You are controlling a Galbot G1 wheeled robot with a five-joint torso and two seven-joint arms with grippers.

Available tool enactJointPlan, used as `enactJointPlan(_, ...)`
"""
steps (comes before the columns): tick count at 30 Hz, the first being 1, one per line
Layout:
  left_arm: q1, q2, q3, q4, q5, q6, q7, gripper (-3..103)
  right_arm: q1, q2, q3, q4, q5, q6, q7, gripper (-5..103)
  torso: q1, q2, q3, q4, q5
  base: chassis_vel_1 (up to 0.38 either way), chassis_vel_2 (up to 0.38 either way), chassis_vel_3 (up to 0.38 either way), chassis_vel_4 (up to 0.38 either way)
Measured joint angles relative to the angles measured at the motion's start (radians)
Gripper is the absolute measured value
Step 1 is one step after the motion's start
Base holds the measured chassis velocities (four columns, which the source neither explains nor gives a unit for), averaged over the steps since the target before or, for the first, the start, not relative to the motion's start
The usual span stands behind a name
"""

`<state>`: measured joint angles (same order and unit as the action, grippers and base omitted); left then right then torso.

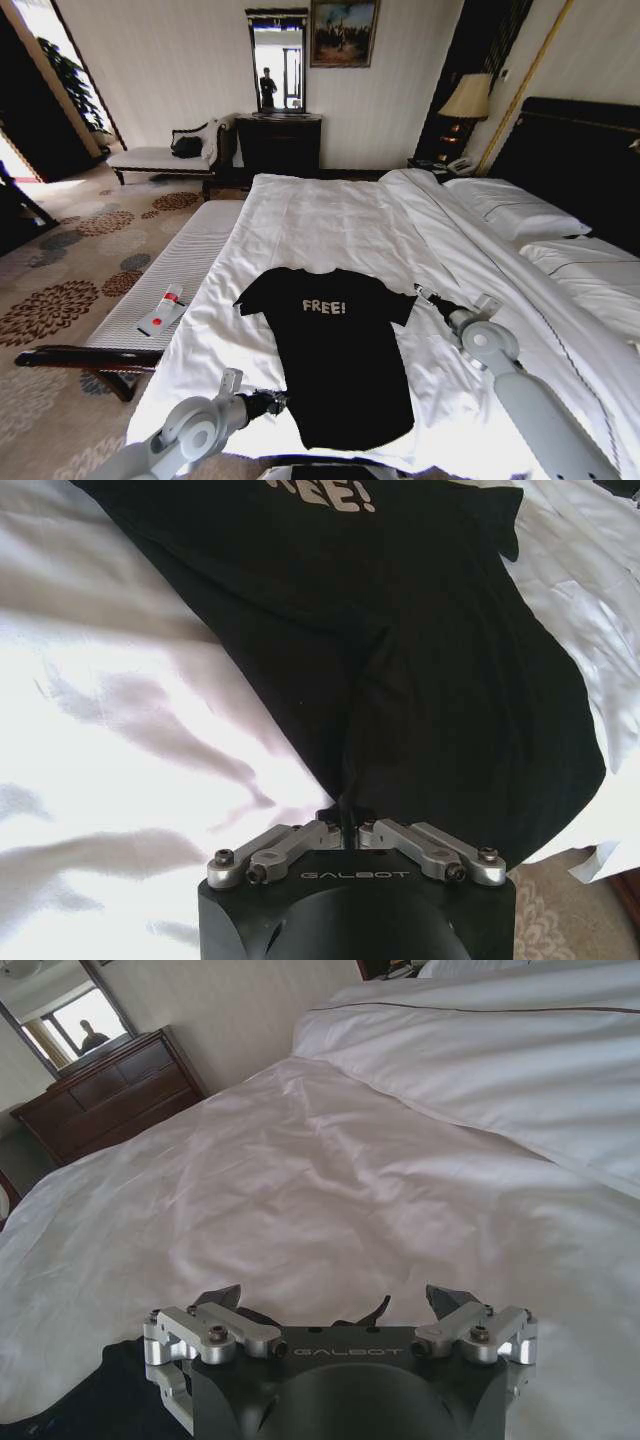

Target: Fold the clothes on the bed.

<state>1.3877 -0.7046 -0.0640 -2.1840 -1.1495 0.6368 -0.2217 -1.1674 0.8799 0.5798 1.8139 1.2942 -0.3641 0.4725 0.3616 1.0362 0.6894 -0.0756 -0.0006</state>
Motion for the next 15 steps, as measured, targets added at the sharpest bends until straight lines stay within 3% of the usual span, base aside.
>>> enactJointPlan(2,0.011,0.016,-0.008,-0.016,0.000,-0.001,-0.005,2,0.001,0.002,0.000,-0.001,-0.001,0.000,0.000,100,0.000,0.000,0.000,0.0000,0.0000,0.000,0.000,0.000,0.000)
enactJointPlan(9,0.056,0.109,-0.058,-0.123,-0.045,0.000,-0.068,1,0.010,0.004,0.000,-0.004,-0.002,0.000,0.000,100,0.000,0.000,0.000,0.0000,-0.0001,0.000,0.000,0.000,0.000)
enactJointPlan(13,0.114,0.220,-0.109,-0.228,-0.117,0.034,-0.162,1,0.020,0.010,0.000,-0.009,-0.003,0.000,-0.001,100,0.000,0.000,0.000,0.0000,0.0001,0.000,0.000,0.000,0.000)
enactJointPlan(15,0.128,0.241,-0.118,-0.243,-0.135,0.045,-0.187,1,0.022,0.012,0.000,-0.010,-0.003,0.000,-0.002,100,0.000,0.000,0.000,0.0000,0.0001,0.000,0.000,0.000,0.000)
